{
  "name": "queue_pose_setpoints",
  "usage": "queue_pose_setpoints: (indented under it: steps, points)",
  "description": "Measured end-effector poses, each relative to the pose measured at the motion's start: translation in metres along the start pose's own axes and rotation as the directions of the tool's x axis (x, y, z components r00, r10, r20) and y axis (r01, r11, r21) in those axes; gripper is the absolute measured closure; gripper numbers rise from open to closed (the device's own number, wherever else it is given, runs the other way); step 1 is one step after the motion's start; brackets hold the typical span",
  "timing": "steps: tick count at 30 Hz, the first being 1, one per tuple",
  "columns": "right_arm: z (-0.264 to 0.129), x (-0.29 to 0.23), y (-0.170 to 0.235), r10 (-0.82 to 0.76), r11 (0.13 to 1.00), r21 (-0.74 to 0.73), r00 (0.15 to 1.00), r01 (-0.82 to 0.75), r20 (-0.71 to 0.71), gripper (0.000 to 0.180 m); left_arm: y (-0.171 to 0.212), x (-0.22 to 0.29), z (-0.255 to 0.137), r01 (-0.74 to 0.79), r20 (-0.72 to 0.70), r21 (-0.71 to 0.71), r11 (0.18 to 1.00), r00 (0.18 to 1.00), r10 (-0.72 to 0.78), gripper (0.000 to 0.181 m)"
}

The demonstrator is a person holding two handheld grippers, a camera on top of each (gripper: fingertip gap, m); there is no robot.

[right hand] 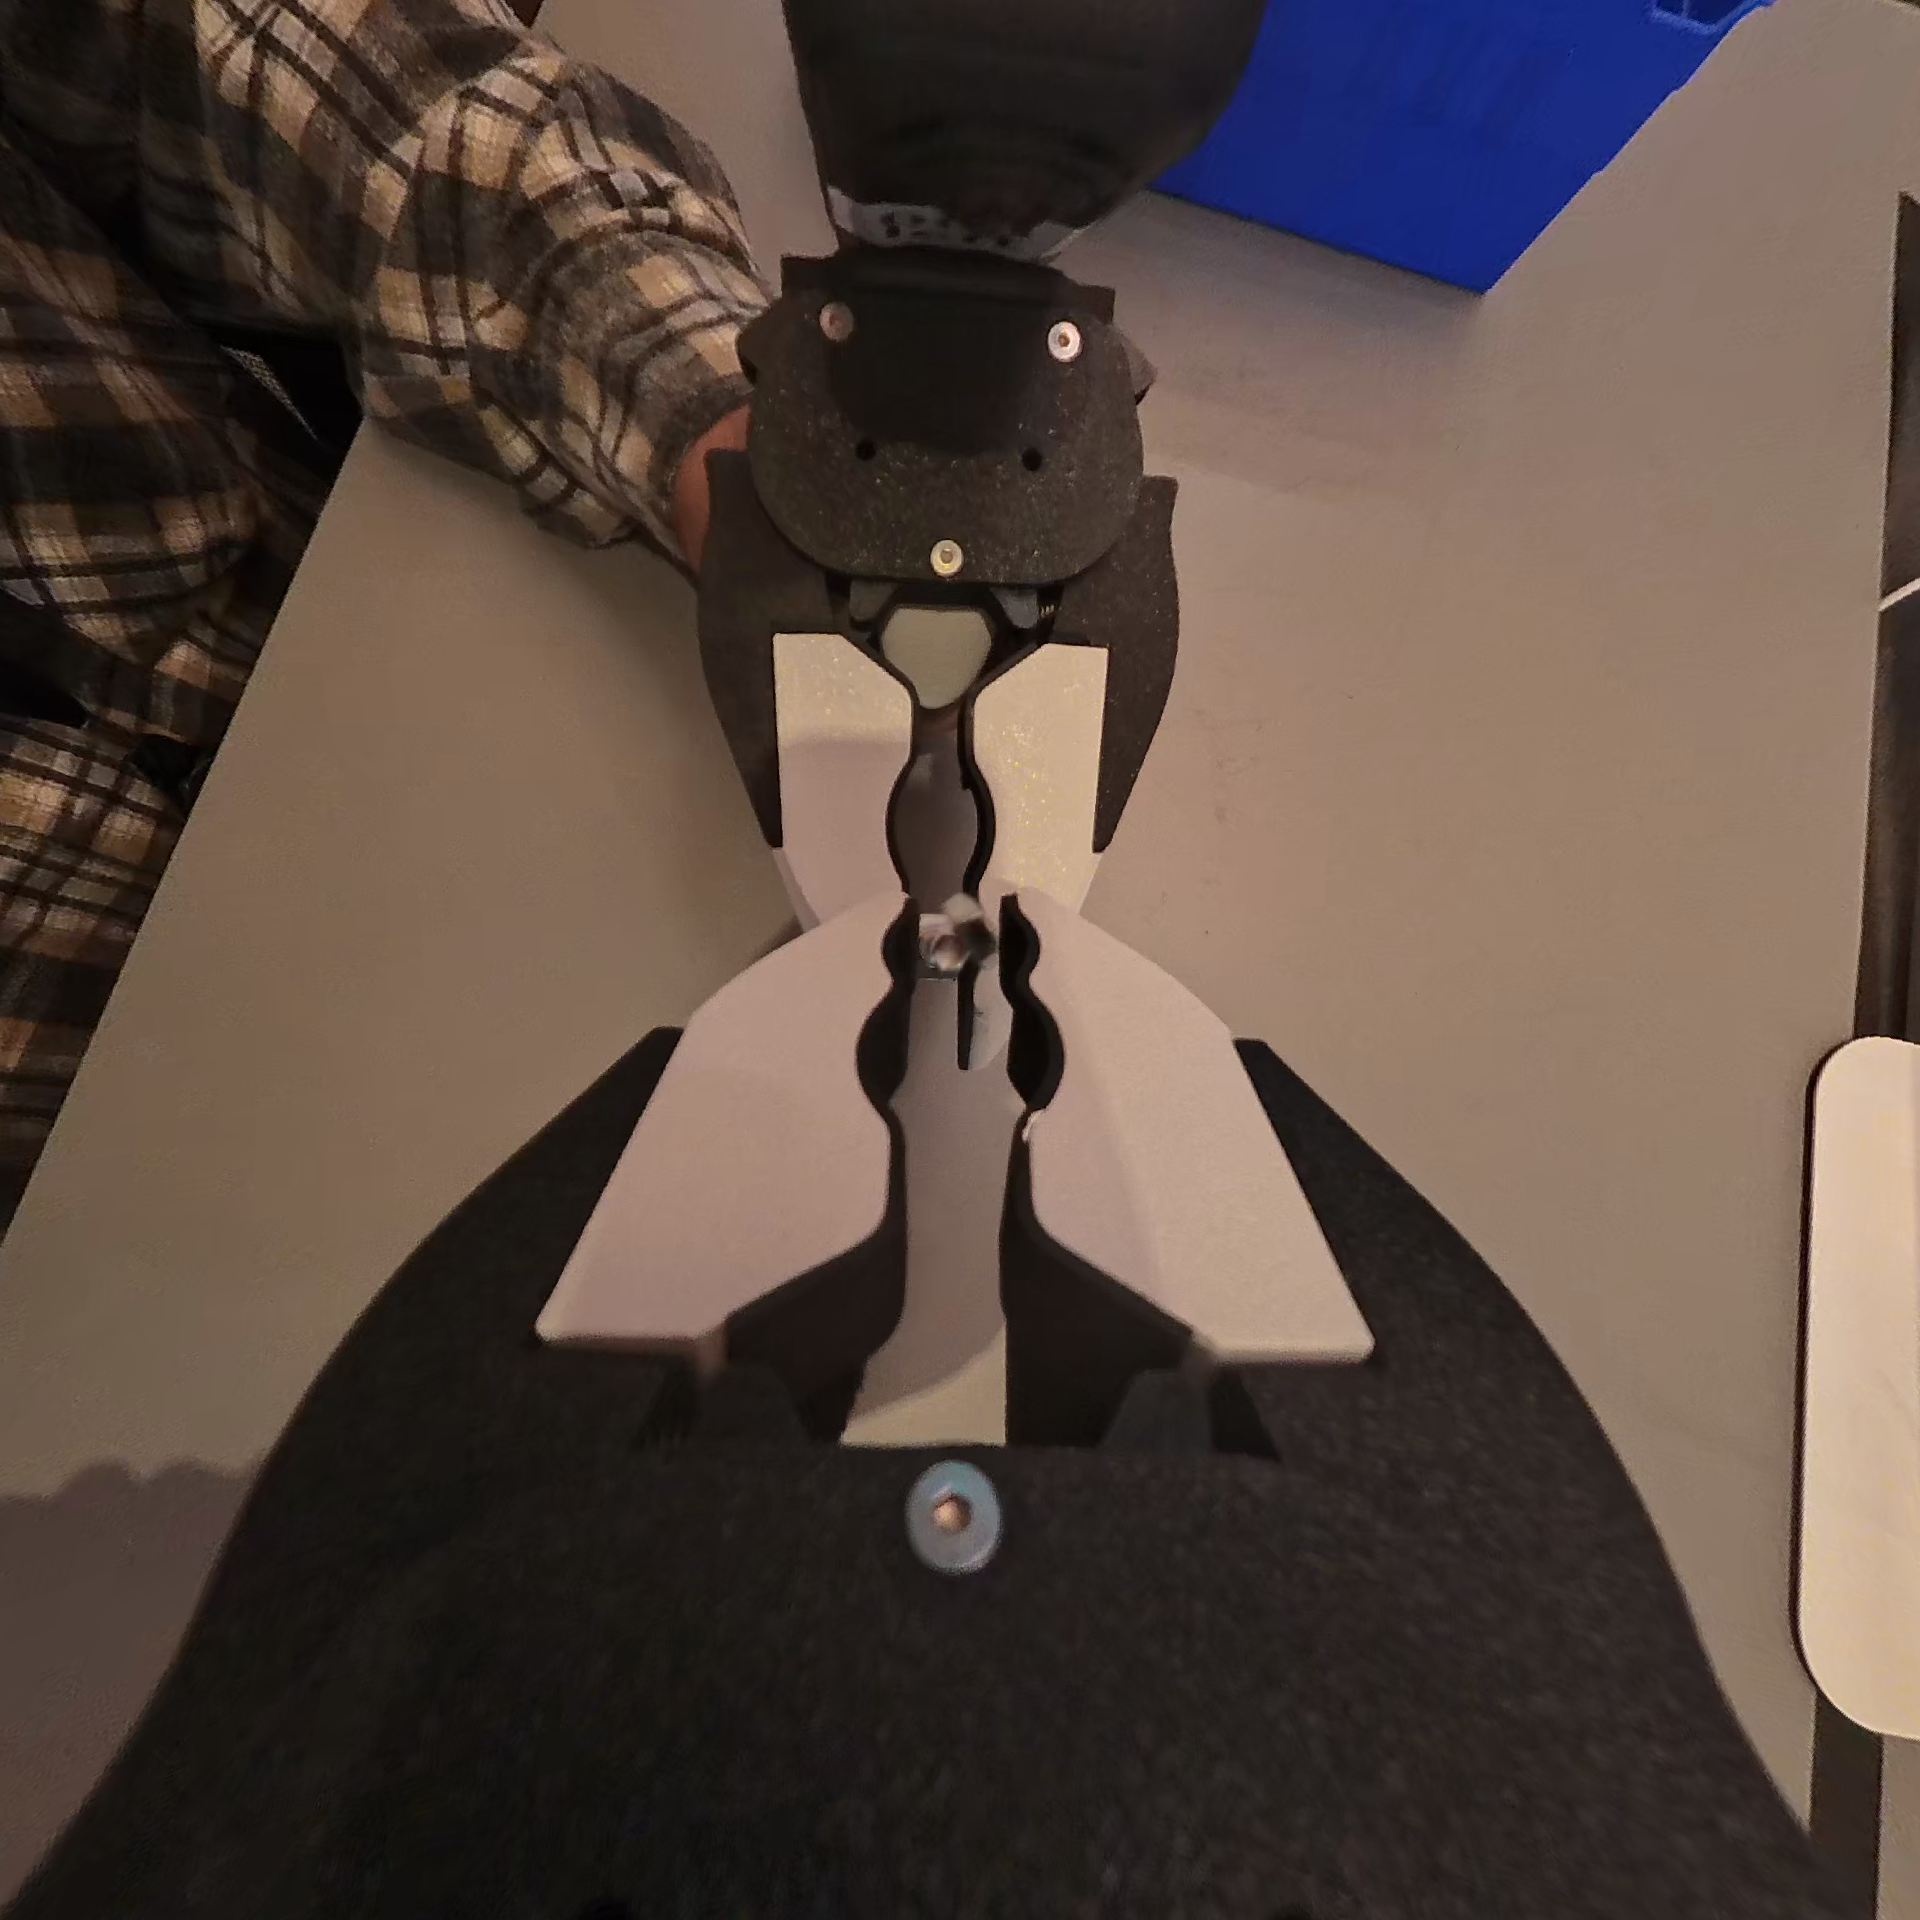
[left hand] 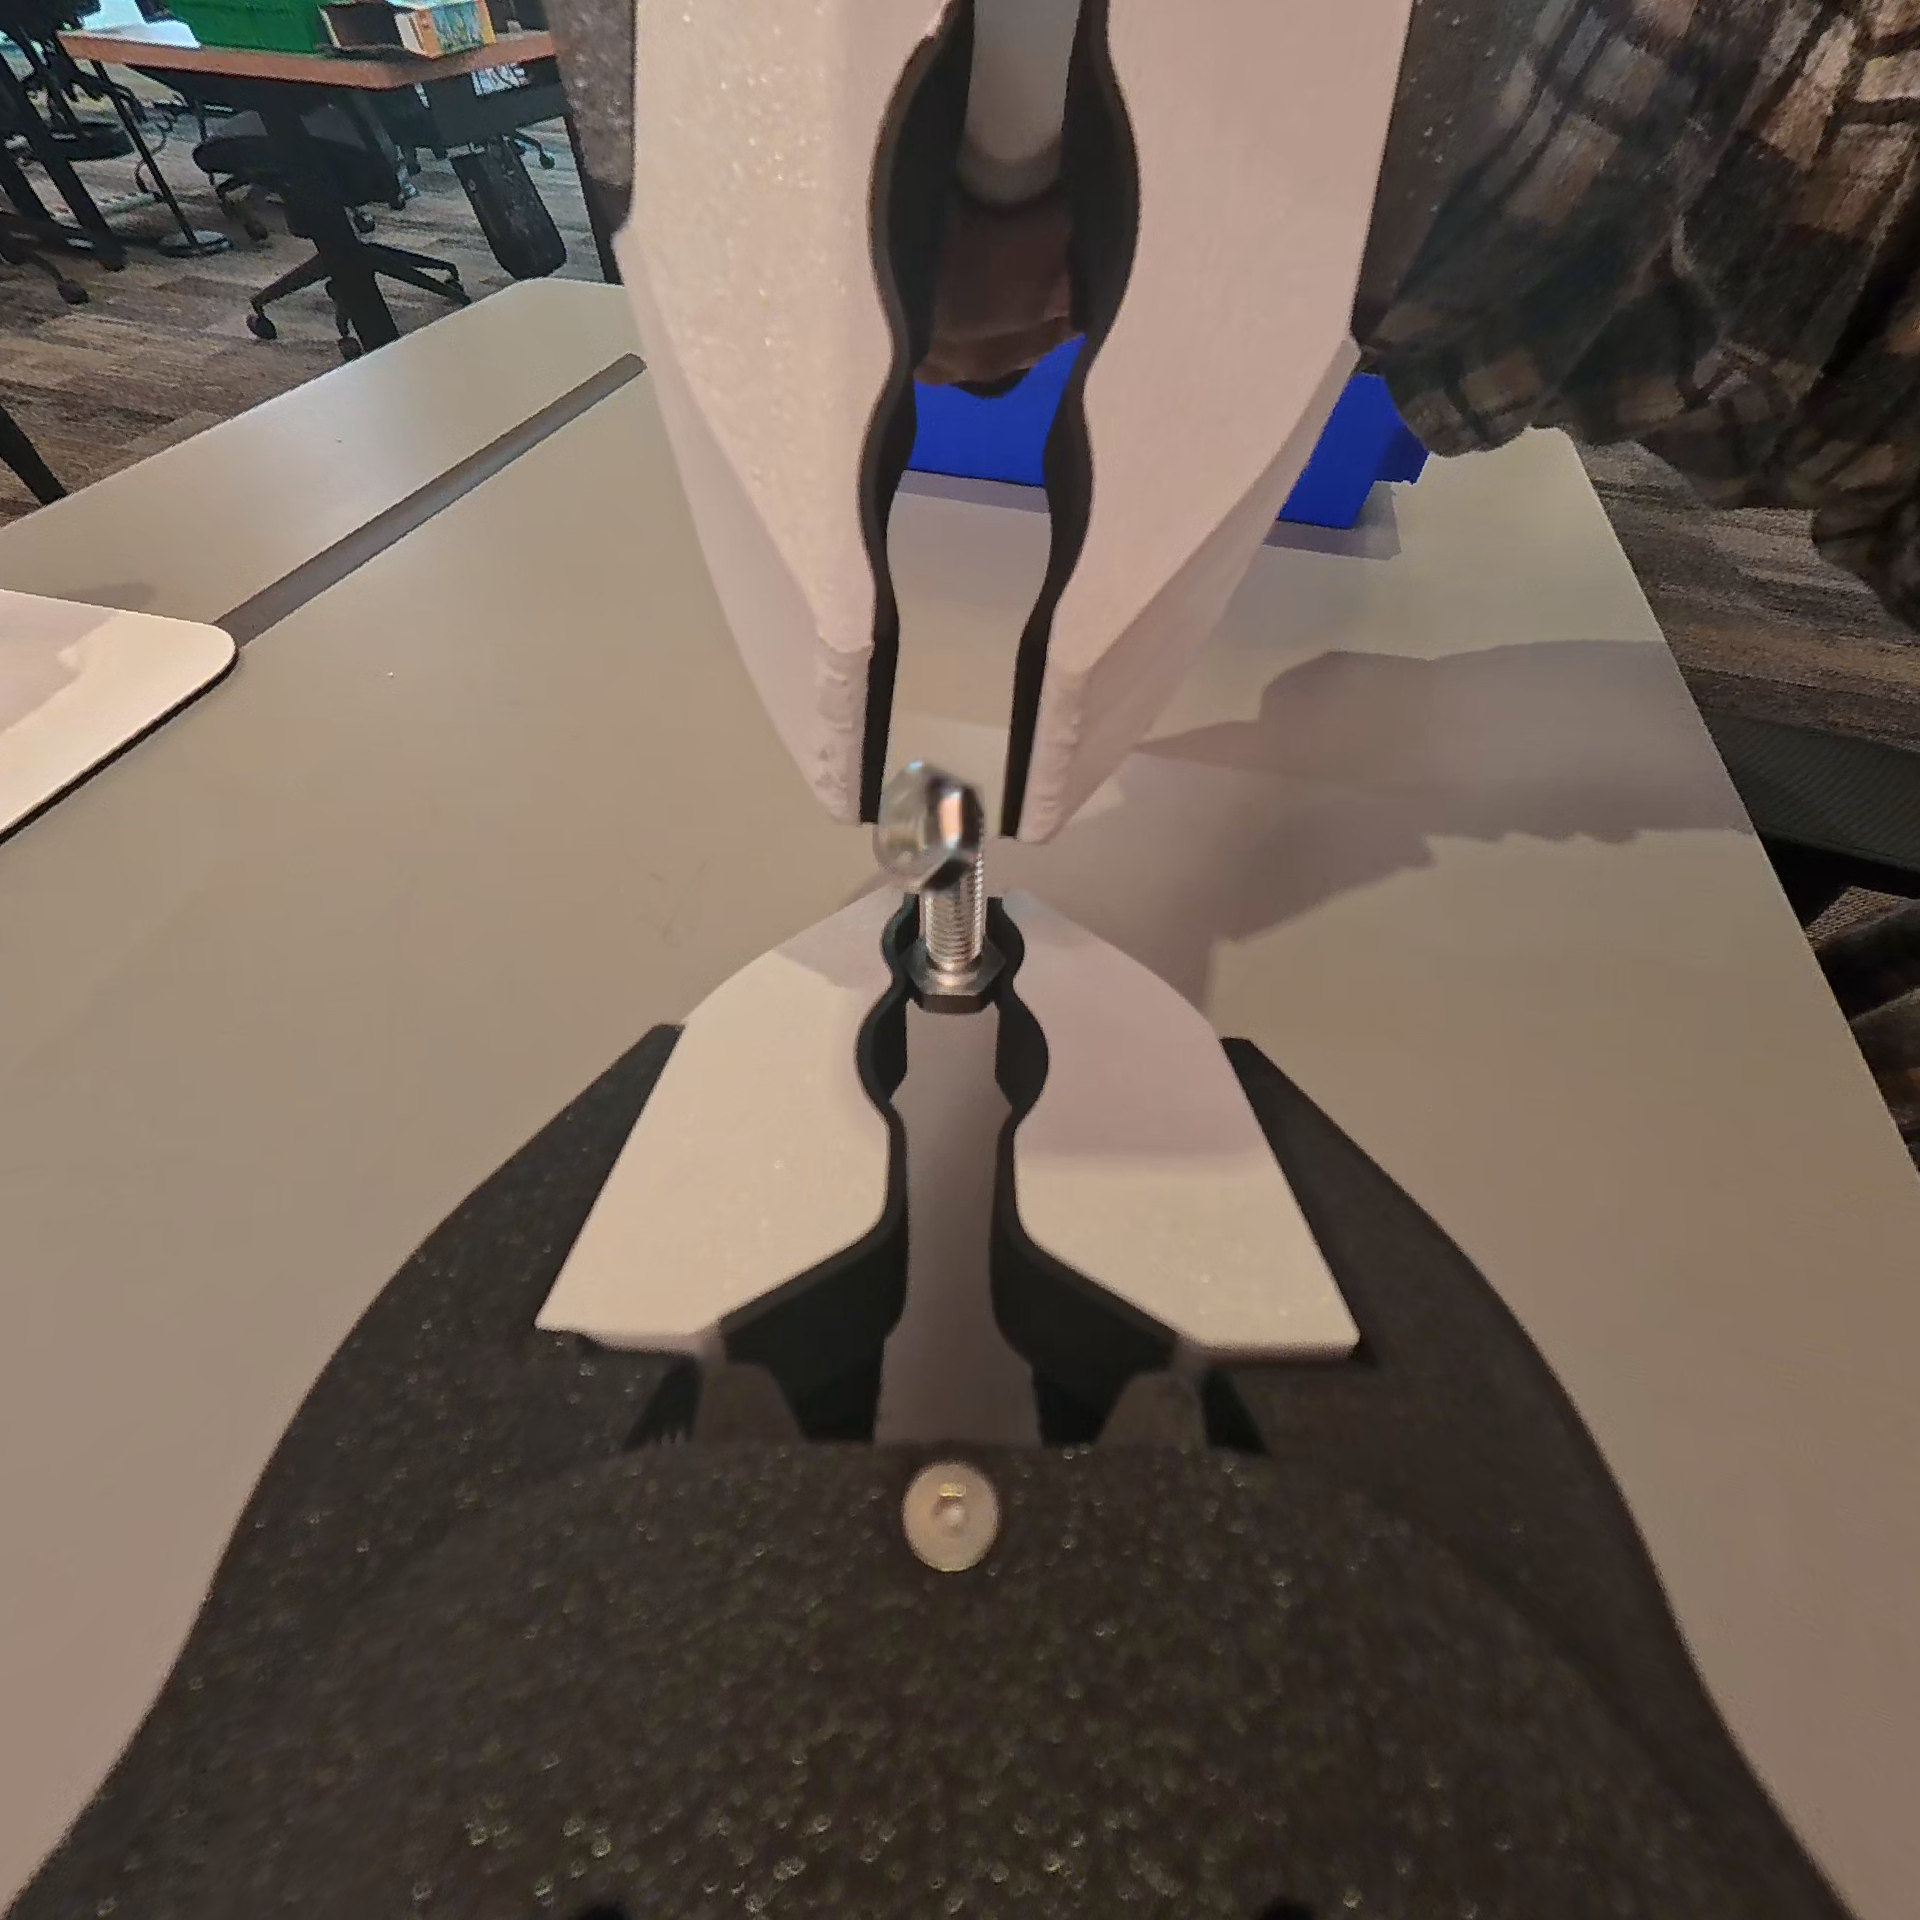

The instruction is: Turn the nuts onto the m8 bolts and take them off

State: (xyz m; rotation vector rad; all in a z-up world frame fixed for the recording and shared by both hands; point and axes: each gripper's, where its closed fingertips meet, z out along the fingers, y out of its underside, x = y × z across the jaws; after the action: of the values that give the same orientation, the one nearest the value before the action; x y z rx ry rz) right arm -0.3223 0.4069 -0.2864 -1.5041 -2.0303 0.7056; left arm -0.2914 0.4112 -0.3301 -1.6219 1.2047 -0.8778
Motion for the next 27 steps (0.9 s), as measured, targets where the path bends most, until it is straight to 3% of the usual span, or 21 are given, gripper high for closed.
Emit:
queue_pose_setpoints:
  steps: [9,19,24,27]
  points:
    - [0.000,-0.001,-0.001,0.011,1.000,0.022,1.000,-0.011,0.002,0.166,0.000,0.000,0.000,0.002,-0.001,-0.004,1.000,1.000,-0.002,0.169]
    - [-0.056,0.027,-0.009,0.175,0.925,0.353,0.982,-0.139,-0.073,0.160,-0.001,-0.016,-0.011,0.026,0.035,0.025,0.999,0.999,-0.027,0.169]
    - [-0.084,0.058,0.011,0.310,0.862,0.470,0.930,-0.187,-0.197,0.152,-0.004,-0.036,-0.028,0.027,0.106,0.041,0.999,0.994,-0.031,0.169]
    - [-0.080,0.065,0.028,0.361,0.854,0.473,0.900,-0.215,-0.243,0.149,-0.005,-0.055,-0.045,0.059,0.154,0.061,0.996,0.986,-0.068,0.169]
